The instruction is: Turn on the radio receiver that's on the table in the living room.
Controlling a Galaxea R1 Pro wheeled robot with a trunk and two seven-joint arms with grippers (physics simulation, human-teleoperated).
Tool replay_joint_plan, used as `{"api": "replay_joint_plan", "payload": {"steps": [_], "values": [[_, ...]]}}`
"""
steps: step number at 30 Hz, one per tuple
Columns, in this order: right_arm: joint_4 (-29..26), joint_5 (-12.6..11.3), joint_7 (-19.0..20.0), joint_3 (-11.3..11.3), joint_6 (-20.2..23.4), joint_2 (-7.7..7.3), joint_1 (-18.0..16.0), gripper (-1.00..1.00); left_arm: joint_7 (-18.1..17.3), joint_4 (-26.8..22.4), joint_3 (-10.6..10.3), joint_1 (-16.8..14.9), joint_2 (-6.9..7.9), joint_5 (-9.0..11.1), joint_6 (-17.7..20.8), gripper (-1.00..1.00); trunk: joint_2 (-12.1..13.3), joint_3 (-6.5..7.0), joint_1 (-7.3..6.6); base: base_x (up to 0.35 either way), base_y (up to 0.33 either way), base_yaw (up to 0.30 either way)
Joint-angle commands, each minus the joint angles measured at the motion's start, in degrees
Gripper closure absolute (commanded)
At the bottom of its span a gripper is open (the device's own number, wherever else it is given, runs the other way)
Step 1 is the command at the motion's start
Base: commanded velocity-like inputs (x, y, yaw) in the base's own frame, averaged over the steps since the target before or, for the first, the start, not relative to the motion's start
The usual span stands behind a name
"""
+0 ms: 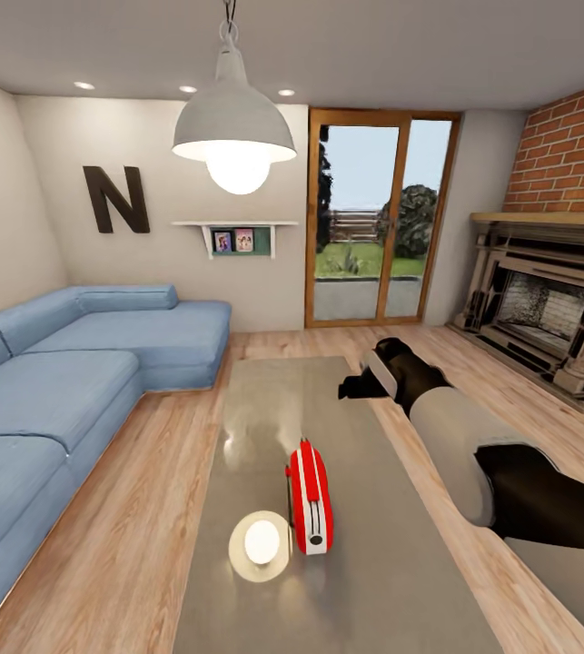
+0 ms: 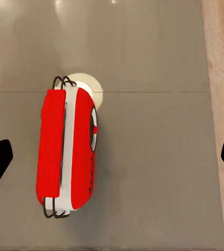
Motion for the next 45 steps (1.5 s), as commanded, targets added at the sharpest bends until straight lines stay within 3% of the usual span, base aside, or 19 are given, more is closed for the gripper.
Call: {"api": "replay_joint_plan", "payload": {"steps": [1,9,12,15,45], "values": [[0.6,0.1,0.0,0.0,0.0,0.10,0.0,-1.00,0.0,0.0,0.0,0.0,0.00,0.0,0.0,-1.00,0.0,0.00,0.00,0.000,0.000,0.000],[1.3,0.4,0.0,0.1,-0.9,0.22,0.0,-1.00,0.0,0.0,0.0,0.0,0.00,-0.1,0.0,-1.00,0.0,0.00,0.00,0.000,0.000,0.000],[1.4,0.3,0.0,0.1,-5.2,0.11,0.0,-1.00,0.0,0.0,0.0,0.0,0.00,-0.1,0.0,-1.00,0.0,0.00,0.00,0.000,0.000,0.000],[1.4,0.2,0.0,0.1,-6.7,0.09,0.0,-1.00,0.0,0.0,0.0,0.0,0.00,-0.1,0.0,-1.00,0.0,0.00,0.00,0.000,0.000,0.000],[3.1,0.2,-0.1,0.1,-6.9,0.17,0.0,-1.00,0.6,0.0,0.0,0.0,-0.05,0.0,0.4,-1.00,0.0,0.00,0.00,0.000,0.049,0.000]]}}
